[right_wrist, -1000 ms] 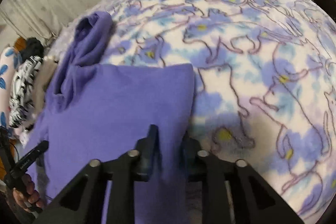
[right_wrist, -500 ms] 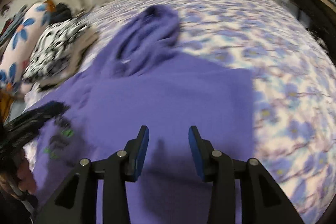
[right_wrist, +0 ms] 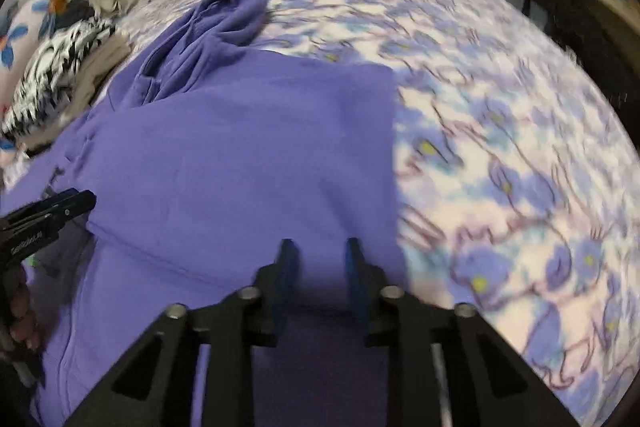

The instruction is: Fold large clothes

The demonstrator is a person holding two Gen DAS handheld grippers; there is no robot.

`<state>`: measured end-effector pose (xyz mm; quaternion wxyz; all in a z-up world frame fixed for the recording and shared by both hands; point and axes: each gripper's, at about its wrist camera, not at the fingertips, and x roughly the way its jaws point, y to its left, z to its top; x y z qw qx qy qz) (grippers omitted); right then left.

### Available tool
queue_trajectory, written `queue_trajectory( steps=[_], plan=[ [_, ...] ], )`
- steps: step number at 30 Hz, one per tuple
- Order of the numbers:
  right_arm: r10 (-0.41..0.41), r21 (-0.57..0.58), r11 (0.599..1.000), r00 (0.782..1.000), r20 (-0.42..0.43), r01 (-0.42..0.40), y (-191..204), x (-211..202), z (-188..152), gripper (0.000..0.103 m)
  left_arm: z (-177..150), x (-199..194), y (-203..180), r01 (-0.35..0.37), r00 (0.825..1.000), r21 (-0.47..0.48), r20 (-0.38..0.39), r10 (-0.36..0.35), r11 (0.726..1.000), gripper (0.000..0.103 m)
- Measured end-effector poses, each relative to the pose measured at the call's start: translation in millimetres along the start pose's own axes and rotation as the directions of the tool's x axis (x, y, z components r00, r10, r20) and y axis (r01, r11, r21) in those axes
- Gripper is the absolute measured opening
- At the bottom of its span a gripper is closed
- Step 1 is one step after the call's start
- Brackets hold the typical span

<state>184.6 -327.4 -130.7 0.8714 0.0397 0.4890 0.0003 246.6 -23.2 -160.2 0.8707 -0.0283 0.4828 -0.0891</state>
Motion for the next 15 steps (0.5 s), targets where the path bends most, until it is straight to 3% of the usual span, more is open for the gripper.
queue_trajectory(
  steps=[3, 5, 7, 11, 15],
  plan=[
    [-0.037, 0.029, 0.999, 0.999, 0.009, 0.036, -3.7, -8.9, -0.7, 0.019, 0.7, -4.6, 1.6, -0.006, 1.0, -0.015, -0.002, 0.006, 1.0, 0.044],
    [-0.031, 0.069, 0.997, 0.999, 0.01, 0.031, -5.2, -11.9, -1.8, 0.021, -2.8, -10.3, -2.1, -0.048, 0.999, -0.012, -0.019, 0.048, 0.999, 0.058],
    [-0.029, 0.096, 0.995, 0.999, 0.018, 0.027, -6.1, -16.2, -3.7, 0.023, -7.2, -16.2, -4.8, -0.106, 0.994, -0.004, -0.028, 0.106, 0.994, 0.065],
    [0.002, 0.141, 0.99, 1.0, 0.027, -0.006, 3.5, -25.7, -15.0, 0.035, -19.7, -37.0, -6.3, -0.108, 0.994, -0.007, -0.022, 0.107, 0.994, 0.065],
    [0.026, 0.142, 0.99, 1.0, -0.002, -0.025, 15.8, -25.7, -28.9, 0.035, -29.8, -58.2, -4.5, -0.109, 0.994, -0.032, -0.003, 0.109, 0.994, 0.065]
  ],
)
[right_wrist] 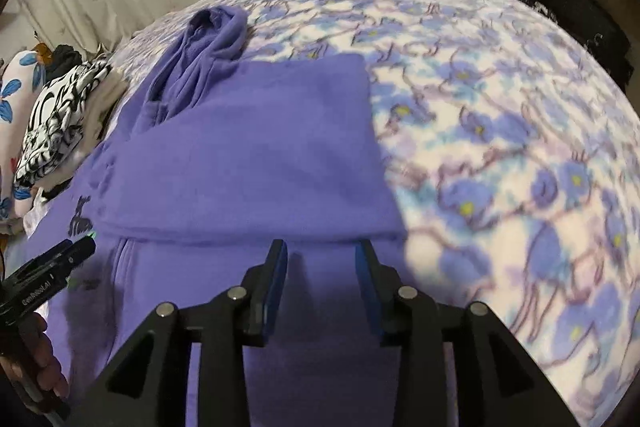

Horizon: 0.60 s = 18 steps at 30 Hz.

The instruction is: Fold large clothes

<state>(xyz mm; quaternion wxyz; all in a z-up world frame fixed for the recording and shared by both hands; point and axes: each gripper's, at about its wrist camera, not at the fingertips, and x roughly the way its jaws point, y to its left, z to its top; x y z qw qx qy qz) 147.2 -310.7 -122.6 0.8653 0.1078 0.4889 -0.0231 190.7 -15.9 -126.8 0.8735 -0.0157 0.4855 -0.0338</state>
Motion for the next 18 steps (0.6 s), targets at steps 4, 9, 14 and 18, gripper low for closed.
queue_trajectory(
  steps=[4, 9, 14, 18],
  plan=[
    [0.002, -0.001, 1.0, 1.0, -0.023, -0.002, 7.8, -0.2, -12.5, 0.036, -8.7, -13.5, 2.4, -0.005, 1.0, -0.011, 0.002, 0.005, 1.0, 0.066],
    [0.045, 0.014, 0.999, 0.998, -0.035, -0.044, 14.2, -12.6, -21.7, 0.036, -24.8, -25.4, 3.5, -0.018, 1.0, -0.014, -0.012, 0.017, 1.0, 0.066],
    [0.066, 0.009, 0.998, 0.996, -0.062, -0.066, 22.7, -26.8, -38.1, 0.036, -48.0, -39.6, 7.6, -0.025, 0.999, -0.004, -0.04, 0.025, 1.0, 0.066],
    [0.071, -0.035, 0.997, 0.995, -0.076, -0.073, 37.5, -42.0, -55.9, 0.036, -72.0, -61.2, 18.9, -0.036, 0.998, 0.012, -0.046, 0.036, 0.999, 0.066]
  ],
)
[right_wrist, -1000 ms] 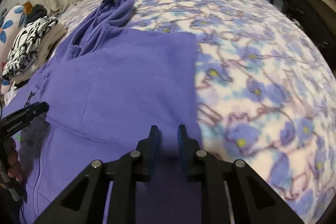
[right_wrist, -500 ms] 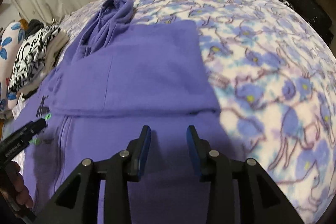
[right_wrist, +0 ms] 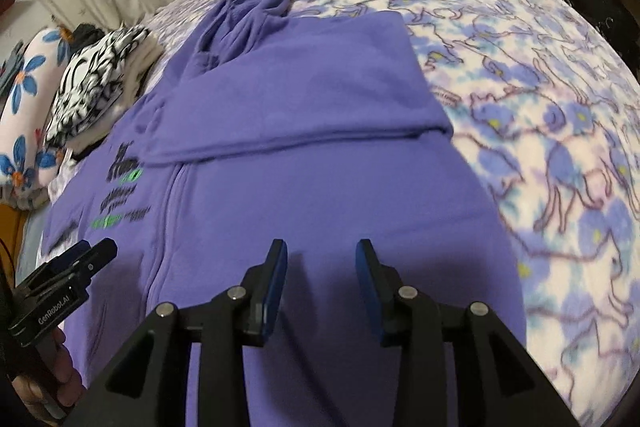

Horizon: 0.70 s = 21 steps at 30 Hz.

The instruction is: Fold large clothes

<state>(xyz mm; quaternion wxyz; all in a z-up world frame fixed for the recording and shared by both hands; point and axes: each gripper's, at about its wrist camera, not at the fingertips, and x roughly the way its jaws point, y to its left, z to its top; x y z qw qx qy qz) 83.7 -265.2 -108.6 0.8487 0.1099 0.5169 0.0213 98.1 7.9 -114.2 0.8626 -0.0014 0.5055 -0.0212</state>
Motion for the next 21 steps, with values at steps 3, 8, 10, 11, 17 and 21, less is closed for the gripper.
queue_trajectory(
  steps=[3, 8, 10, 11, 17, 21],
  plan=[
    [0.018, -0.043, 0.999, 1.0, -0.01, -0.019, 17.2, -9.3, -10.9, 0.036, -15.5, -17.3, 17.7, -0.026, 1.0, -0.007, 0.008, 0.026, 1.0, 0.066],
    [0.039, -0.13, 0.991, 0.999, 0.006, -0.038, 57.6, -24.2, -19.0, 0.036, -29.4, -41.4, 67.4, -0.053, 0.998, -0.086, 0.023, 0.056, 0.995, 0.066],
    [0.054, -0.163, 0.985, 0.998, 0.013, -0.051, 75.2, -27.4, -19.7, 0.036, -33.7, -47.3, 88.9, -0.058, 0.998, -0.124, 0.022, 0.061, 0.991, 0.066],
    [0.064, -0.188, 0.98, 0.998, 0.018, -0.06, 88.5, -28.7, -19.9, 0.036, -35.6, -49.2, 100.4, -0.057, 0.998, -0.142, 0.023, 0.061, 0.988, 0.066],
    [0.14, -0.299, 0.946, 0.99, 0.035, -0.123, 157.4, -24.0, -18.2, 0.036, -43.1, -54.3, 164.5, -0.043, 0.998, -0.241, 0.043, 0.055, 0.97, 0.066],
    [0.191, -0.354, 0.92, 0.981, 0.027, -0.169, 205.3, -9.0, -15.9, 0.036, -47.0, -46.2, 222.2, -0.023, 0.998, -0.334, 0.049, 0.041, 0.942, 0.067]
  ],
)
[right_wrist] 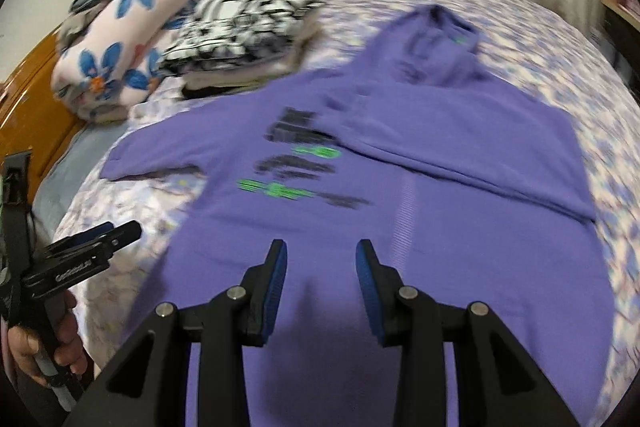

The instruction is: Fold large clothes

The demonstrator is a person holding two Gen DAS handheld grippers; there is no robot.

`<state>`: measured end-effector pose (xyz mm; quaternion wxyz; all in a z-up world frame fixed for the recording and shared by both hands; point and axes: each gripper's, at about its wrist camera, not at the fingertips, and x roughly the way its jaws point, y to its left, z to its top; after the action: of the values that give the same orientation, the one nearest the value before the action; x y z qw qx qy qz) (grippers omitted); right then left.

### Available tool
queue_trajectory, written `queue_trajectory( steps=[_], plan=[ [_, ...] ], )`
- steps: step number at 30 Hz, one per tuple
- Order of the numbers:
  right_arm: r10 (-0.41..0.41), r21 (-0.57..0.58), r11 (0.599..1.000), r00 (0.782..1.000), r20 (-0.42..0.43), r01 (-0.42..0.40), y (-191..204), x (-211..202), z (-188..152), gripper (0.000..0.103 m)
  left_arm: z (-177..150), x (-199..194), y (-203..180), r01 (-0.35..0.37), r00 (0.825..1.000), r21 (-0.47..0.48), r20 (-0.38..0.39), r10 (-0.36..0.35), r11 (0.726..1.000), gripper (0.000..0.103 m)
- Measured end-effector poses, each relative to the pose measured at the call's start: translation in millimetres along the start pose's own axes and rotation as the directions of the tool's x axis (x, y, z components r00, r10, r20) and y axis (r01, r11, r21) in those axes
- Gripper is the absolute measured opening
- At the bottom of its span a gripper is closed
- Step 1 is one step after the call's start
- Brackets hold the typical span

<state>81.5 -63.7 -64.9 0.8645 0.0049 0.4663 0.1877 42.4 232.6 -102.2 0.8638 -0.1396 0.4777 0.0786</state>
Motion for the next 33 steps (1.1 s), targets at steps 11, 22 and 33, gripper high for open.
queue_trajectory(
  steps=[11, 22, 33],
  plan=[
    [0.053, -0.075, 0.996, 0.998, -0.017, -0.054, 78.9, 84.4, 46.1, 0.036, 60.4, 76.6, 153.7, 0.129, 0.99, -0.299, -0.016, -0.14, 0.946, 0.067],
    [0.045, -0.059, 0.997, 0.997, -0.06, -0.049, 89.8, 132.3, 59.8, 0.036, 101.7, 124.8, 203.4, 0.186, 0.982, -0.411, 0.062, -0.176, 0.893, 0.048],
    [0.039, 0.013, 0.999, 0.997, -0.068, -0.038, 50.9, 112.9, 44.6, 0.036, 132.7, 50.5, 113.4, 0.108, 0.973, -0.168, 0.219, -0.069, 0.98, 0.006]
  ],
)
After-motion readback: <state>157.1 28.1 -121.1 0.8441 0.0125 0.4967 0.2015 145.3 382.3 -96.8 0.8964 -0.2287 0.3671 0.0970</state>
